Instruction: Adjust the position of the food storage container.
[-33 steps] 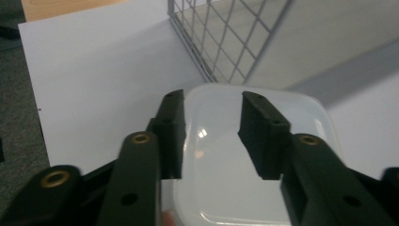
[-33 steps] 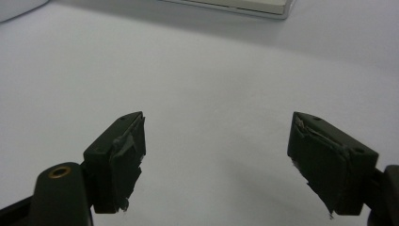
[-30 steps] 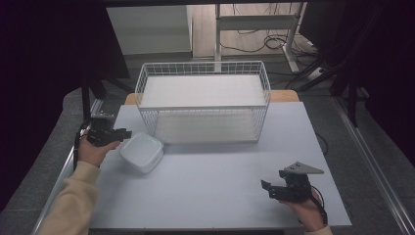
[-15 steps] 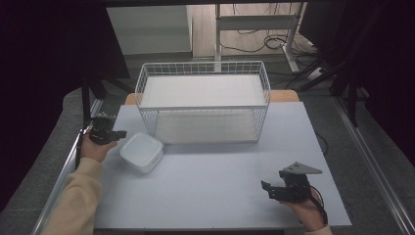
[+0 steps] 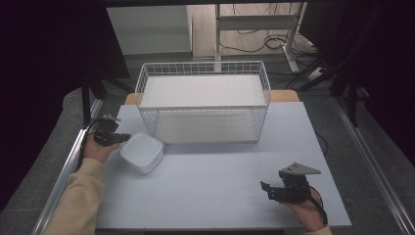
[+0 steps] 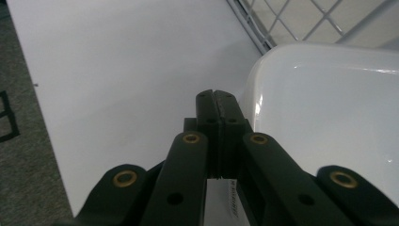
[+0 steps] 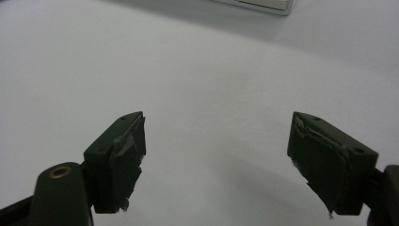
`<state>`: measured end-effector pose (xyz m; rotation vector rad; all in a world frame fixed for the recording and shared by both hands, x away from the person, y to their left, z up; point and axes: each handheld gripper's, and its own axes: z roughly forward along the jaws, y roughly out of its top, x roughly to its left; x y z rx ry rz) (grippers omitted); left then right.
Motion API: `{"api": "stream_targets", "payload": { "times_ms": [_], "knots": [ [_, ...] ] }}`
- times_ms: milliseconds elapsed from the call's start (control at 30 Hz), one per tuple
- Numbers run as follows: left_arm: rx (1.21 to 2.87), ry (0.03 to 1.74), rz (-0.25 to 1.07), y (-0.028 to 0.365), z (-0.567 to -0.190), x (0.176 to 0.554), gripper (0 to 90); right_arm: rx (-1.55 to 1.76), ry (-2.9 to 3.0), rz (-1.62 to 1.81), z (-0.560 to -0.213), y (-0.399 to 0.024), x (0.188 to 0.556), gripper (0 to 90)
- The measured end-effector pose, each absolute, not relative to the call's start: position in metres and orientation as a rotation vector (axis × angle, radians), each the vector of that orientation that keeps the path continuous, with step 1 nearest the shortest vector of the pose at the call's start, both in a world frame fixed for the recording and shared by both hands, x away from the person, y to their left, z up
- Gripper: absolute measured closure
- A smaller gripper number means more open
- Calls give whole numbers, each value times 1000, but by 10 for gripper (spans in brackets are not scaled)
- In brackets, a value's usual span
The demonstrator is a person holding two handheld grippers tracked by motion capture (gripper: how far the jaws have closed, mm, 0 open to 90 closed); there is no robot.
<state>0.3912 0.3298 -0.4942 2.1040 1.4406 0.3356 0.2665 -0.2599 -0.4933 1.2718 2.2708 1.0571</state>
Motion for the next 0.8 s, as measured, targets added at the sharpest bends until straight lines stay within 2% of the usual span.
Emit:
{"api": "stream_targets", "payload": {
  "times_ms": [400, 800],
  "knots": [
    [2218, 1328, 322, 300, -491, 380, 900, 1269, 2276, 1053, -493, -258, 266, 198],
    [2251, 1226, 282, 259, -490, 373, 900, 1277, 2274, 1054, -493, -258, 266, 199]
  ]
}}
